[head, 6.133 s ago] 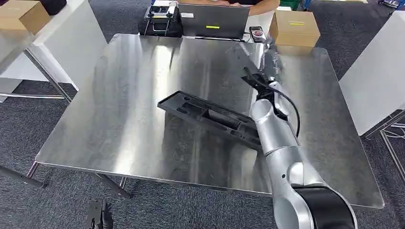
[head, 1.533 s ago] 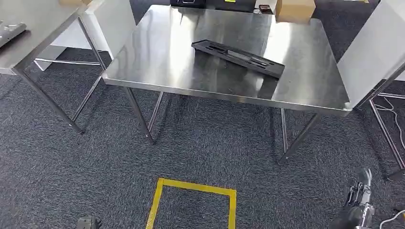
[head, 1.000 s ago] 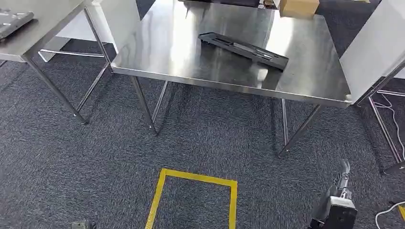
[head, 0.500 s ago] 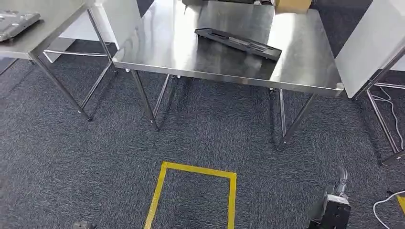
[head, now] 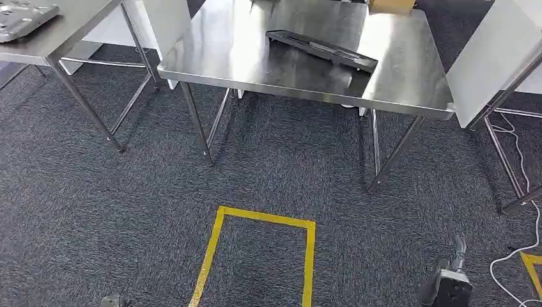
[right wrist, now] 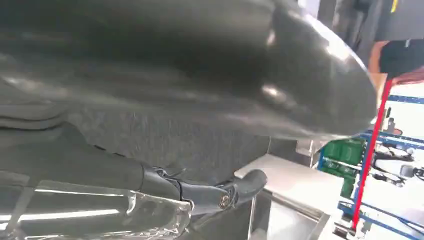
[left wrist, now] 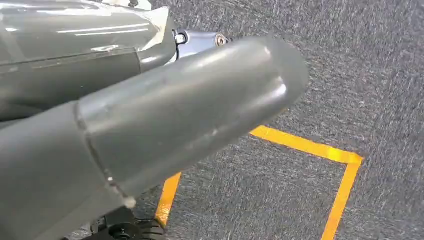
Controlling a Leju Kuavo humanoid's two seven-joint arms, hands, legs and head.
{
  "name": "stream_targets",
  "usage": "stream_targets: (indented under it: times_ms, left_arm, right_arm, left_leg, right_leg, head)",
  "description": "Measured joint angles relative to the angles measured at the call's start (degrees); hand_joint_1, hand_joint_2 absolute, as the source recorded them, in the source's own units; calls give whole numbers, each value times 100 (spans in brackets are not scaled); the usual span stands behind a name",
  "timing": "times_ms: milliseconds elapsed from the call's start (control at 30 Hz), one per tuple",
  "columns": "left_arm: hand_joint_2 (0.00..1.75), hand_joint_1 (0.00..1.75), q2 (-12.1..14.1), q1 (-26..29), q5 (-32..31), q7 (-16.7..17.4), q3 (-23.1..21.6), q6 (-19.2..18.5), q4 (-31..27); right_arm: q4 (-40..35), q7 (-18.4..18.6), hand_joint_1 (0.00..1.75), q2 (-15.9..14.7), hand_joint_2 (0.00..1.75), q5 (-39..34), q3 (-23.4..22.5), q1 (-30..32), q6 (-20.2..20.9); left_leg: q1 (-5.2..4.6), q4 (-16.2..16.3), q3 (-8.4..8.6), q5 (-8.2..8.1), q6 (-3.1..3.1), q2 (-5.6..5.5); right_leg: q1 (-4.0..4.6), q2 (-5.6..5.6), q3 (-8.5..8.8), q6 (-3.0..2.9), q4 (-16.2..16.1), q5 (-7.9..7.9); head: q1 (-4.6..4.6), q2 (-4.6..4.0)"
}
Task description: Take the parts from the cabinet and place them on the table.
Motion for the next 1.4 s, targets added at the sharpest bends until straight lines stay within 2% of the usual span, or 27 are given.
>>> stream_targets:
  times_ms: [33,100,133,167,200,267,300,333,433,467,500,567,600,633,667,700,800,833,933,1000,1100,1167,1200,1267,1300,1333,1400]
  left_arm:
    - [0,0,0,-15,-43,4,-4,-4,0]
    - [0,0,-2,-44,-109,55,-17,18,0]
    - [0,0,-11,-61,-140,105,-31,57,0]
    - [0,0,-24,-85,-173,177,-53,83,2]
    - [0,0,-33,-122,-186,225,-59,116,4]
    - [0,0,-61,-165,-205,258,-74,153,9]
    - [0,0,-68,-173,-205,267,-81,155,9]
    - [0,0,-68,-174,-205,271,-92,155,9]
    - [0,0,-68,-205,-203,273,-105,151,11]
    - [0,0,-65,-198,-203,273,-107,151,11]
    - [0,0,-61,-197,-203,273,-109,153,15]
    - [0,0,-70,-188,-203,273,-127,151,24]
    - [0,0,-68,-192,-203,273,-142,151,24]
    - [0,0,-63,-191,-203,275,-148,151,26]
    - [0,0,-61,-189,-199,282,-151,164,30]
    - [0,0,-61,-190,-169,316,-151,179,35]
    - [0,0,-31,-189,48,528,-127,323,44]
    - [0,0,-20,-192,140,669,-100,363,50]
    - [0,0,33,-108,372,1150,81,448,77]
    - [0,0,53,-51,424,1434,177,577,107]
    - [0,0,74,-12,442,1887,295,853,136]
    - [0,0,72,44,431,2313,332,1185,149]
    - [0,0,63,66,424,2530,373,1346,159]
    - [0,0,39,109,424,2813,431,1565,192]
    - [0,0,24,113,426,2914,446,1640,195]
    - [0,0,9,113,435,2988,465,1705,197]
    - [0,0,-28,114,431,3104,509,1797,199]
  right_arm:
    - [95,68,0,-13,0,-118,-41,-31,70]
    - [571,328,0,-76,0,-429,-197,-243,238]
    - [1088,446,0,-140,0,-575,-326,-458,236]
    - [1938,483,0,-247,0,-702,-536,-792,247]
    - [2710,503,0,-332,0,-856,-763,-1007,377]
    - [3654,455,0,-441,0,-974,-1081,-1214,557]
    - [3998,448,0,-459,0,-994,-1188,-1315,594]
    - [4292,430,0,-474,0,-1001,-1266,-1432,603]
    - [4997,400,0,-524,0,-1011,-1425,-1620,612]
    - [5177,398,0,-527,0,-1012,-1469,-1647,612]
    - [5307,400,0,-529,0,-1012,-1491,-1694,612]
    - [5484,400,0,-538,0,-1009,-1539,-1758,612]
    - [5575,400,0,-542,0,-1009,-1563,-1780,612]
    - [5649,423,0,-548,0,-1031,-1578,-1797,646]
    - [5732,561,0,-557,0,-1112,-1617,-1807,749]
    - [5807,744,0,-564,0,-1192,-1671,-1805,836]
    - [6082,1506,0,-573,0,-1285,-1836,-1781,807]
    - [6153,1767,0,-575,0,-1236,-1867,-1753,699]
    - [6369,2948,0,-583,0,-795,-1845,-1645,143]
    - [6454,3485,0,-605,0,-550,-1790,-1507,-98]
    - [6570,4022,0,-590,0,-329,-1667,-1407,-234]
    - [6629,4328,0,-579,0,-251,-1617,-1365,-315]
    - [6651,4419,0,-577,0,-169,-1574,-1336,-358]
    - [6671,4476,0,-577,0,-52,-1490,-1303,-440]
    - [6675,4476,0,-579,0,-13,-1460,-1295,-470]
    - [6682,4476,0,-581,0,36,-1427,-1293,-499]
    - [6708,4474,0,-586,0,156,-1357,-1288,-569]
  left_leg:
    - [1,-1,-75,52,65,-4]
    - [-15,2,-232,172,85,13]
    - [-19,4,-315,235,81,25]
    - [-20,8,-402,304,77,40]
    - [-21,15,-468,362,72,37]
    - [-22,20,-580,468,40,5]
    - [-23,27,-607,514,8,-4]
    - [-60,34,-651,557,-32,1]
    - [-63,17,-670,686,-120,27]
    - [-57,15,-686,724,-165,24]
    - [-21,89,-744,604,-190,7]
    - [-10,704,-941,-104,-230,-5]
    - [-10,1183,-1069,-422,-257,-15]
    - [-10,1561,-1155,-584,-275,-16]
    - [-8,1827,-1168,-589,-285,-16]
    - [-6,1778,-1052,-464,-285,-15]
    - [15,412,-78,-19,-251,-14]
    - [4,74,138,-166,-229,-26]
    - [-54,75,49,-112,-113,-34]
    - [10,-9,31,-1,18,-12]
    - [-12,-8,-113,101,97,-5]
    - [-16,-3,-195,157,86,8]
    - [-16,-2,-220,178,74,-1]
    - [-15,1,-241,213,30,-76]
    - [-14,3,-241,227,8,-88]
    - [-23,4,-256,243,-23,-108]
    - [-60,17,-279,272,-85,-164]
  right_leg:
    - [5,4,-114,-55,256,-263]
    - [-9,5,-413,-95,1125,-767]
    - [-11,5,-516,-69,1494,-891]
    - [-14,5,-495,-12,1655,-866]
    - [-17,3,-333,60,1520,-721]
    - [-23,4,256,144,714,-366]
    - [-24,4,614,124,183,-327]
    - [-7,10,936,49,-308,-475]
    - [52,21,802,-39,-350,-456]
    - [17,13,765,-116,-364,-405]
    - [-53,-6,743,-188,-368,-353]
    - [-24,-20,620,-314,-366,-248]
    - [-10,-26,601,-323,-358,-191]
    - [3,-32,533,-323,-349,-144]
    - [9,-32,456,-316,-327,-89]
    - [11,-32,391,-295,-299,-68]
    - [7,-31,252,-274,-187,-44]
    - [38,-34,204,-250,-152,-32]
    - [50,-34,189,-144,-152,38]
    - [66,-37,119,-77,-93,20]
    - [32,1,-375,-162,980,-624]
    - [13,1,-617,-123,1690,-884]
    - [0,1,-526,-77,1613,-842]
    - [-16,12,46,27,745,-545]
    - [-37,93,392,54,173,-393]
    - [-53,304,638,34,-268,-365]
    - [-1,201,590,-23,-272,-322]
  head:
    - [44,0]
    - [55,0]
    - [55,0]
    - [55,0]
    - [61,0]
    - [63,0]
    - [72,0]
    - [66,0]
    - [53,0]
    - [55,0]
    - [57,0]
    - [31,0]
    - [37,0]
    - [33,0]
    - [35,0]
    - [33,0]
    - [33,0]
    - [31,0]
    - [33,0]
    - [40,0]
    - [74,0]
    - [79,0]
    - [72,0]
    - [72,0]
    - [77,0]
    - [81,0]
    - [66,0]
